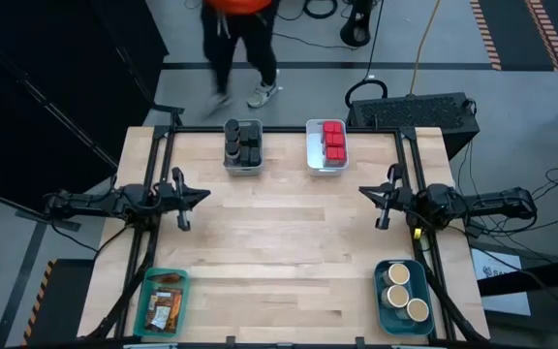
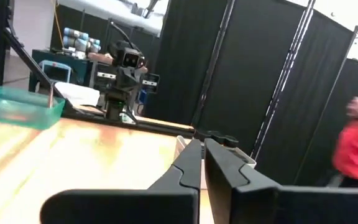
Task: Sort spices by type
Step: Return to Home Position
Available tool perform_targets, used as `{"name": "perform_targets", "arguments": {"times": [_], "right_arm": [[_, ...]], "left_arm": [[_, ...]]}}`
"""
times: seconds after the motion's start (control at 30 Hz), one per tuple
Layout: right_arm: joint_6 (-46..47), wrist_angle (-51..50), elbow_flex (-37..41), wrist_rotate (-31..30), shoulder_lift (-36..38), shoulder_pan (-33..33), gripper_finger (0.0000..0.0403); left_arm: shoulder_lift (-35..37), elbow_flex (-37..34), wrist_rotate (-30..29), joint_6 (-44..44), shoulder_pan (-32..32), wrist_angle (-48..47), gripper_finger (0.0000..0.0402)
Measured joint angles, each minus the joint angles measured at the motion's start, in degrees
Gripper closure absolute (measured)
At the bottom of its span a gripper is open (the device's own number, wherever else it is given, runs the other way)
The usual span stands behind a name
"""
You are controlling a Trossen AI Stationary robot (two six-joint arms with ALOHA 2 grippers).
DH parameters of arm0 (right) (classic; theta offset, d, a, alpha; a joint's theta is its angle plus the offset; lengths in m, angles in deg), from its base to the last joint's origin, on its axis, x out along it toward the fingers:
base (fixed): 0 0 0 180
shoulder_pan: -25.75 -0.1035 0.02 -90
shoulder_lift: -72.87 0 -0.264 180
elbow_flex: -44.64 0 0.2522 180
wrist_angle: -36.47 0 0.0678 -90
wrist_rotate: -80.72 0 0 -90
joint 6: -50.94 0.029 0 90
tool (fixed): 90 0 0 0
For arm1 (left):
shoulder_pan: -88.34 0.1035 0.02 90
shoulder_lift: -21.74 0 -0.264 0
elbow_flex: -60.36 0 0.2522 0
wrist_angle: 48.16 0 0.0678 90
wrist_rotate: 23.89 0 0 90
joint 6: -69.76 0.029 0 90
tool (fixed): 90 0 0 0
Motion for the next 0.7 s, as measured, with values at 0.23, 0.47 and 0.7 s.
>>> {"name": "perform_targets", "arguments": {"times": [0.23,0.47,0.7], "right_arm": [[-0.13,-0.07,0.00,-0.19,-0.02,0.00,0.0397],[-0.10,-0.42,0.00,-0.19,-0.02,0.00,0.0397],[-0.10,-0.42,0.00,-0.17,-0.02,0.00,0.0396]], "left_arm": [[0.00,0.00,-0.94,0.30,0.02,0.00,0.0393],[0.00,0.00,-0.96,0.21,0.02,0.00,0.0393],[0.00,0.00,-1.03,0.17,0.00,0.02,0.0393]]}}
